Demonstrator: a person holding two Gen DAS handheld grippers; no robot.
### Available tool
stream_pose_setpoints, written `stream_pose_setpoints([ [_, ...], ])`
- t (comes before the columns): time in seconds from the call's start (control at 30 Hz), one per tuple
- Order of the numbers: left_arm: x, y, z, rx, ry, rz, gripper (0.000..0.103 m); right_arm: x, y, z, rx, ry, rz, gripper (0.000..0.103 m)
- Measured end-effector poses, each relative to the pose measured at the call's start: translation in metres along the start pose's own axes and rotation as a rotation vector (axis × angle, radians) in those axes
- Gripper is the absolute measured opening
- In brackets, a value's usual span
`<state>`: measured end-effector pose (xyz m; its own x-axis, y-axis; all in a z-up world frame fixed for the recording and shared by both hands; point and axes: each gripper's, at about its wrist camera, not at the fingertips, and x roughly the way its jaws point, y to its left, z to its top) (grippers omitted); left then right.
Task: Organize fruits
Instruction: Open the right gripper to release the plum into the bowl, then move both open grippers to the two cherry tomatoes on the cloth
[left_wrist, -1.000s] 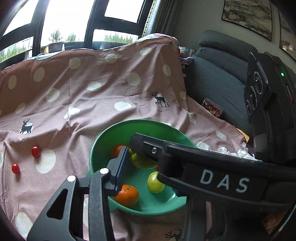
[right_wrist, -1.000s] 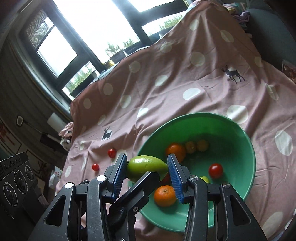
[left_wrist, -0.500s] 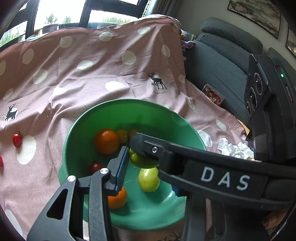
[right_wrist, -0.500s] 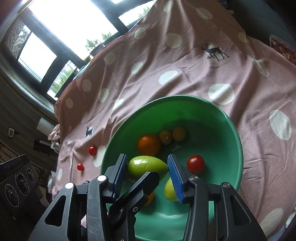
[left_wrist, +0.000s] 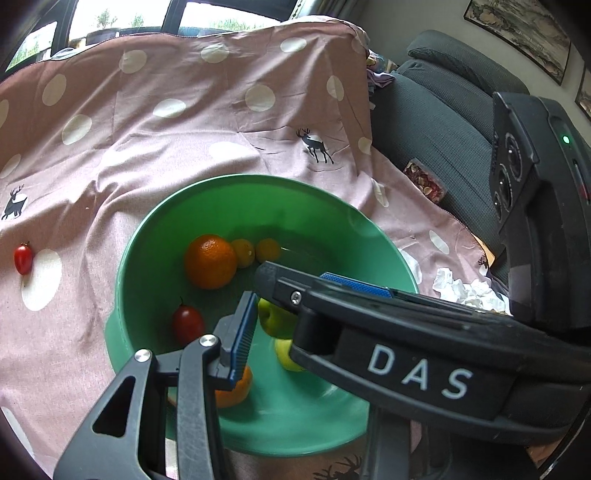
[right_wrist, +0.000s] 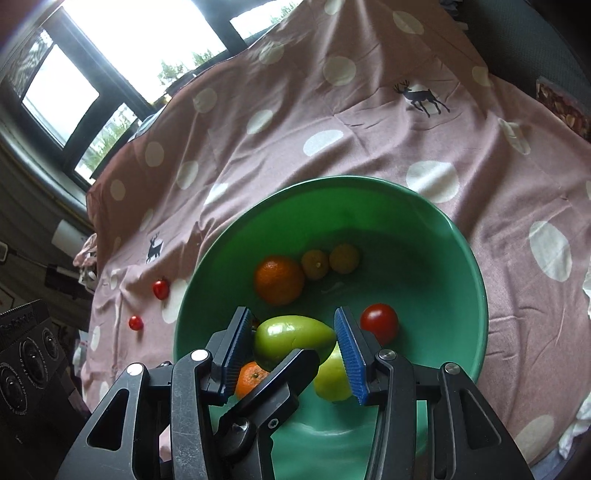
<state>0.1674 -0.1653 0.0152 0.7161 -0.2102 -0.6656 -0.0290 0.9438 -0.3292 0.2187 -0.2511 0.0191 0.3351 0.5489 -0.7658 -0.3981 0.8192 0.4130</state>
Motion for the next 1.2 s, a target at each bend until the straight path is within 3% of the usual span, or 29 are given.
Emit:
stream_pose_setpoints([
  [0.13,-0.005,0.003,-0.001,-0.008,-0.001,0.016,0.040,0.000,0.001,0.001,-0.002,-0.004,-0.018,0.049],
  [0.23,-0.015,0.009,-0.002,-0.027,-0.017,0.014,0.046,-0.004,0.001,0.001,0.000,-0.030,-0.015,0.056],
  [0.3,-0.027,0.014,-0.001,-0.044,-0.048,0.014,0.057,-0.009,0.002,0.002,0.002,-0.058,-0.017,0.063],
  [0.37,-0.042,0.022,-0.003,-0.070,-0.072,0.007,0.061,-0.015,0.002,0.003,0.004,-0.094,-0.013,0.071],
  [0.47,-0.066,0.035,-0.010,-0.102,-0.115,0.007,0.064,-0.024,0.005,0.003,-0.005,-0.139,0.002,0.072],
  [0.6,-0.102,0.062,-0.014,-0.170,-0.196,0.067,0.079,-0.033,0.012,0.003,-0.017,-0.201,-0.010,0.072],
  [0.67,-0.119,0.077,-0.014,-0.204,-0.222,0.097,0.082,-0.035,0.017,0.003,-0.029,-0.219,-0.027,0.072],
  [0.9,-0.171,0.140,-0.018,-0.315,-0.283,0.236,0.087,-0.030,0.037,0.002,-0.069,-0.236,-0.072,0.072],
  [1.07,-0.186,0.188,-0.027,-0.380,-0.354,0.362,0.087,-0.021,0.062,-0.003,-0.135,-0.220,-0.079,0.072],
  [1.13,-0.184,0.208,-0.029,-0.423,-0.338,0.423,0.087,-0.016,0.075,-0.006,-0.163,-0.210,-0.074,0.072],
  [1.2,-0.182,0.225,-0.029,-0.447,-0.319,0.437,0.087,-0.010,0.090,-0.008,-0.192,-0.203,-0.066,0.072],
])
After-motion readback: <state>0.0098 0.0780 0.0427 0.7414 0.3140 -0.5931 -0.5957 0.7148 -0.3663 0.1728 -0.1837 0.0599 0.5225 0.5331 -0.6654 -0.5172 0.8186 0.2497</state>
